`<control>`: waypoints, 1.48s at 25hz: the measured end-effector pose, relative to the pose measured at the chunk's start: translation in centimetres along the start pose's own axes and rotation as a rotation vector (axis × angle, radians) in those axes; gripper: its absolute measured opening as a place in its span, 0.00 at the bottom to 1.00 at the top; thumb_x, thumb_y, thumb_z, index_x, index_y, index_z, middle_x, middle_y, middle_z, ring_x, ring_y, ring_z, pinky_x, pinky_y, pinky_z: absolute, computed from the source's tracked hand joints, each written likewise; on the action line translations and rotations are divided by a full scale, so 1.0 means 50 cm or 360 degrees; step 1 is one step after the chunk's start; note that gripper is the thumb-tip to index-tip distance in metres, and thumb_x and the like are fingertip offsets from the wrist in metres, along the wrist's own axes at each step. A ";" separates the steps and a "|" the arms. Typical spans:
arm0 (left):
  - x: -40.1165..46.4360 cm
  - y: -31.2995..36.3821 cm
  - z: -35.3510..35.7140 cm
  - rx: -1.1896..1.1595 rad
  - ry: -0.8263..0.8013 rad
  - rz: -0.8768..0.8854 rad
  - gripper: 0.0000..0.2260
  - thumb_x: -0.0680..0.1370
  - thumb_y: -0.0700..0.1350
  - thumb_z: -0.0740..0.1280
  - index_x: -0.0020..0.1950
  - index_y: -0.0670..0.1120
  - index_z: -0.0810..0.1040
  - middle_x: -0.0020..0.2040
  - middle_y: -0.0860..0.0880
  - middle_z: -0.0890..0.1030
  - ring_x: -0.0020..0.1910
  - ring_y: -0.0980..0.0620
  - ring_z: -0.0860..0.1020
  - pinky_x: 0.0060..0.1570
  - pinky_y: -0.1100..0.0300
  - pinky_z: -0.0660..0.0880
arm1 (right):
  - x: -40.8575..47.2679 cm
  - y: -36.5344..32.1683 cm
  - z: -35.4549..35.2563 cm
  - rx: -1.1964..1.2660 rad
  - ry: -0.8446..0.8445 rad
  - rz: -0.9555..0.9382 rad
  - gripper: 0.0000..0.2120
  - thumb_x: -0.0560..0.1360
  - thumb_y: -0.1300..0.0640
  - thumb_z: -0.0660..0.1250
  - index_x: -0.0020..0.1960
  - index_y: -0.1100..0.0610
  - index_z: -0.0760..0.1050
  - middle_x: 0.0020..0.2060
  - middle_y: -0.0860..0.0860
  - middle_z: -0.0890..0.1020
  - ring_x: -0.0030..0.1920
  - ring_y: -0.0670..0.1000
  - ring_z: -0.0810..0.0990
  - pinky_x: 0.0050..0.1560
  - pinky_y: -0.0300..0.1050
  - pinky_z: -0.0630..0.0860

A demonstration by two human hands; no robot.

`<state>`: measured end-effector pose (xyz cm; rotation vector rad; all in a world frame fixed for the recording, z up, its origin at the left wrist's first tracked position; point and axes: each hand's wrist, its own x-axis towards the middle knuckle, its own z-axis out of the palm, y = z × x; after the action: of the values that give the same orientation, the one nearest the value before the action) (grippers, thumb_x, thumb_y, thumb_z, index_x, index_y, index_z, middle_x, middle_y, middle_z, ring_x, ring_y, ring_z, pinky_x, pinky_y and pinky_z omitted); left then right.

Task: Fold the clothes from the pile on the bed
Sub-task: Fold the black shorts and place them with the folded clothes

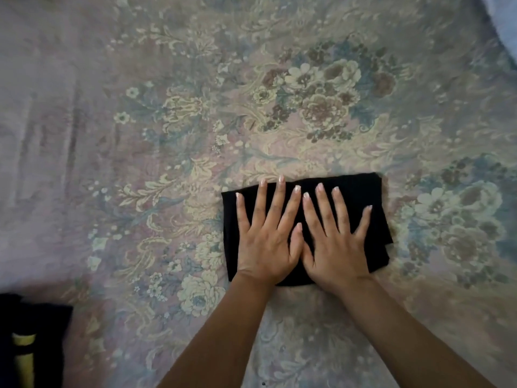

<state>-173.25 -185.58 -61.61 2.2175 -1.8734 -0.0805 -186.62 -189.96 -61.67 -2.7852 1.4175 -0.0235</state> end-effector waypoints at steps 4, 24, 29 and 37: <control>0.016 -0.002 -0.001 -0.0017 -0.0052 0.0016 0.26 0.78 0.54 0.51 0.76 0.49 0.59 0.76 0.45 0.60 0.76 0.43 0.55 0.71 0.36 0.48 | 0.012 -0.002 -0.001 -0.0020 -0.0080 0.0021 0.31 0.77 0.44 0.49 0.77 0.52 0.49 0.76 0.55 0.56 0.76 0.57 0.52 0.66 0.76 0.48; -0.302 -0.101 -0.228 0.0762 -0.0783 0.0486 0.33 0.81 0.47 0.58 0.77 0.47 0.38 0.77 0.40 0.38 0.75 0.37 0.40 0.61 0.28 0.38 | -0.194 -0.229 -0.170 -0.0293 -0.1015 -0.0286 0.39 0.78 0.67 0.55 0.72 0.60 0.27 0.72 0.61 0.29 0.74 0.64 0.34 0.70 0.70 0.47; -0.619 -0.206 -0.300 0.0655 -0.0780 0.0487 0.31 0.75 0.48 0.66 0.76 0.53 0.58 0.76 0.45 0.59 0.74 0.44 0.60 0.66 0.34 0.57 | -0.454 -0.445 -0.149 -0.0143 -0.0834 -0.0340 0.46 0.61 0.65 0.76 0.72 0.62 0.56 0.71 0.65 0.61 0.70 0.67 0.60 0.54 0.75 0.68; -0.875 -0.271 -0.329 0.0415 -0.1119 0.0071 0.38 0.78 0.44 0.63 0.77 0.53 0.39 0.75 0.45 0.34 0.74 0.46 0.35 0.68 0.37 0.35 | -0.592 -0.621 -0.141 -0.0071 -0.0786 -0.0511 0.32 0.68 0.70 0.65 0.70 0.62 0.61 0.70 0.64 0.62 0.75 0.61 0.37 0.51 0.79 0.65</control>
<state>-164.78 -138.37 -53.36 2.5326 -2.3859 -0.7330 -179.08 -147.78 -54.12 -2.7425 0.8620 0.6469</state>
